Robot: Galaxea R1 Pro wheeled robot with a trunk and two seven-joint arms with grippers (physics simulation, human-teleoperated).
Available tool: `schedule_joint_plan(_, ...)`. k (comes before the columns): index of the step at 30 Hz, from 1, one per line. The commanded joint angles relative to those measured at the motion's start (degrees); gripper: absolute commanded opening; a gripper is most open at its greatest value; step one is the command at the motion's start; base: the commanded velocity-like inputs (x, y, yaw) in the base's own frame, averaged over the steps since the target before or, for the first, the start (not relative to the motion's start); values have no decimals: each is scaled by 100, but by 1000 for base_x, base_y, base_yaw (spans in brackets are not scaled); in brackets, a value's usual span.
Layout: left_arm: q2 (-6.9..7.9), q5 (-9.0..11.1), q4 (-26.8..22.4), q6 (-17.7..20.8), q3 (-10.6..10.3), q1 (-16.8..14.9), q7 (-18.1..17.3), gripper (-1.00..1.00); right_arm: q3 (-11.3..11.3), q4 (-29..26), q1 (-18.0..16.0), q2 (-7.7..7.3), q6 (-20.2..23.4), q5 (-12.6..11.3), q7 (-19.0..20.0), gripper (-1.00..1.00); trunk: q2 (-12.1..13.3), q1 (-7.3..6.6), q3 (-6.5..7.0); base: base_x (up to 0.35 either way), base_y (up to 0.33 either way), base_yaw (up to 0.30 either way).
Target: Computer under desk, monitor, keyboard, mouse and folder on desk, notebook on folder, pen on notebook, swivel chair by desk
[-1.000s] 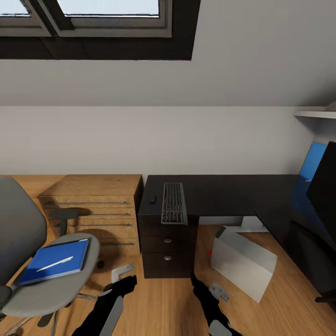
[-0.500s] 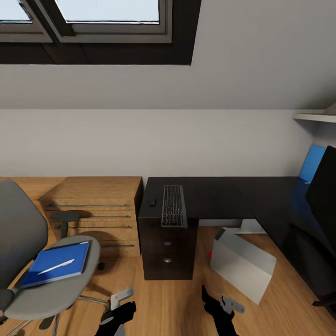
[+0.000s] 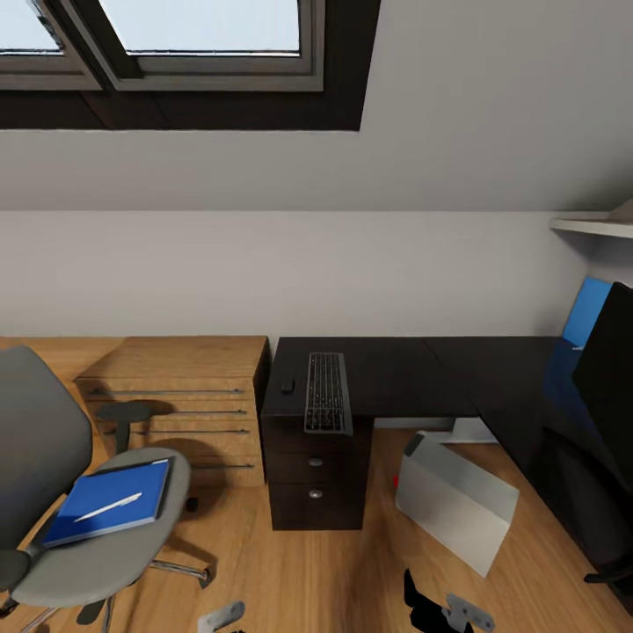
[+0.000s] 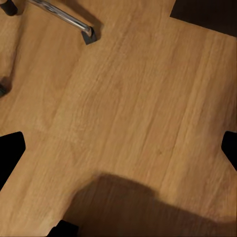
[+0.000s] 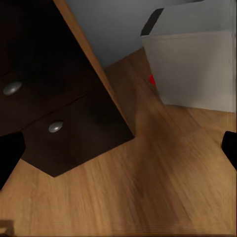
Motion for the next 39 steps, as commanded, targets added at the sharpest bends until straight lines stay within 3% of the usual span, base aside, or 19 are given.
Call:
schedule_joint_plan(1,3,56,38,-88,-48,-4,31,100,51,14,5,-6,-17,-61,15,100,38,-23,12,0,0,0)
schedule_joint_plan(12,13,52,191,-322,-53,3,-52,100,55,32,45,-4,-7,-78,-40,100,479,-264,210,0,0,0)
schedule_joint_plan(39,73,82,210,-284,-39,22,0,100,46,18,47,1,-32,-70,-42,100,1562,-857,695,0,0,0)
